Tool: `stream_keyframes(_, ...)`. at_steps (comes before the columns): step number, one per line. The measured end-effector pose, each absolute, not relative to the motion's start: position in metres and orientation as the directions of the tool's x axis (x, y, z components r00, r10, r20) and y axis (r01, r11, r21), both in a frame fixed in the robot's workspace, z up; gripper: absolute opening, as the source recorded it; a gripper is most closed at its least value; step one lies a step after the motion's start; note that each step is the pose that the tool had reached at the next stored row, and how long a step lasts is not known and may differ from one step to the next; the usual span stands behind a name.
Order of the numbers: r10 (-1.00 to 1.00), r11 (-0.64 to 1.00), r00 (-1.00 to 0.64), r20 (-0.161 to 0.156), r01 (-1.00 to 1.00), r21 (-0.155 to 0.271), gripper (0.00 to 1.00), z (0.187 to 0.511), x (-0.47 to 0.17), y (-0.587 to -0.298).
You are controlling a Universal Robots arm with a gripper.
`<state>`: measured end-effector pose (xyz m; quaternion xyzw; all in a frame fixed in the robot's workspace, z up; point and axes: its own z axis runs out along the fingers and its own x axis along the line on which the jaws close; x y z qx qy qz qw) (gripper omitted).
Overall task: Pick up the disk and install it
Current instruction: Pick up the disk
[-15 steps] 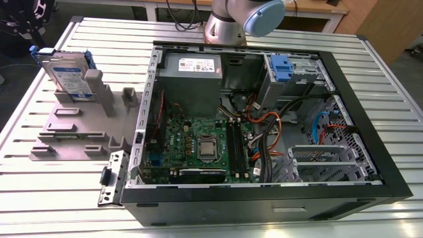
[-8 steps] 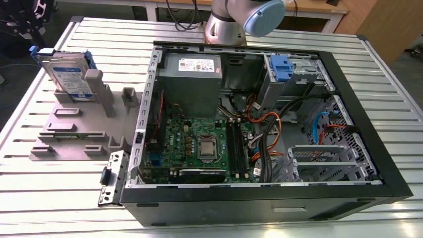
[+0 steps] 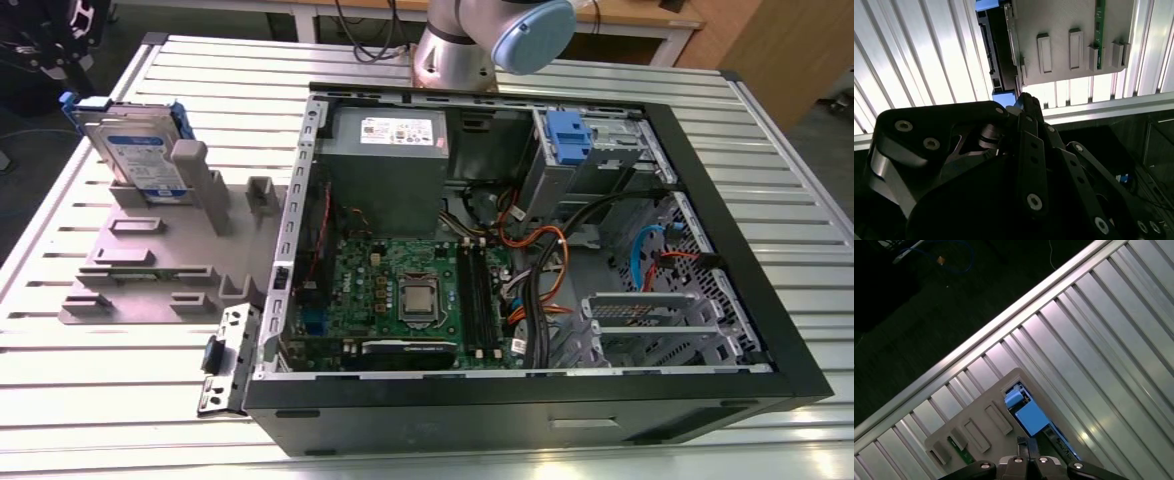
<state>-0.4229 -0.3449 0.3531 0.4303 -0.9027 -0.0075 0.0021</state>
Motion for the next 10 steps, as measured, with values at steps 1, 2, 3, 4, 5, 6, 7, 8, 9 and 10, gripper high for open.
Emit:
stream_keyframes(1, -0.777, 0.629, -0.63, -0.003, -0.777, 0.015, 0.11, 0.3531, -0.423, -0.3449)
stream_keyframes(2, -0.777, 0.629, -0.629, -0.004, -0.777, 0.014, 0.11, 0.3531, -0.423, -0.3449)
stream_keyframes(3, -0.777, 0.629, -0.629, -0.004, -0.777, 0.014, 0.11, 0.3531, -0.423, -0.3449)
stream_keyframes(4, -0.777, 0.629, -0.629, -0.004, -0.777, 0.013, 0.11, 0.353, -0.423, -0.3449)
stream_keyframes(5, -0.777, 0.629, -0.629, -0.005, -0.777, 0.013, 0.11, 0.3531, -0.423, -0.3449)
stream_keyframes(6, -0.778, 0.629, -0.629, -0.005, -0.778, 0.012, 0.11, 0.3531, -0.423, -0.3449)
stream_keyframes(7, -0.778, 0.628, -0.628, -0.005, -0.778, 0.012, 0.11, 0.353, -0.423, -0.3449)
stream_keyframes(8, -0.778, 0.628, -0.628, -0.006, -0.778, 0.012, 0.11, 0.3531, -0.423, -0.3449)
stream_keyframes(9, -0.779, 0.627, -0.627, -0.006, -0.779, 0.011, 0.11, 0.353, -0.423, -0.3449)
stream_keyframes(10, -0.78, 0.626, -0.626, -0.007, -0.78, 0.01, 0.11, 0.3529, -0.423, -0.3449)
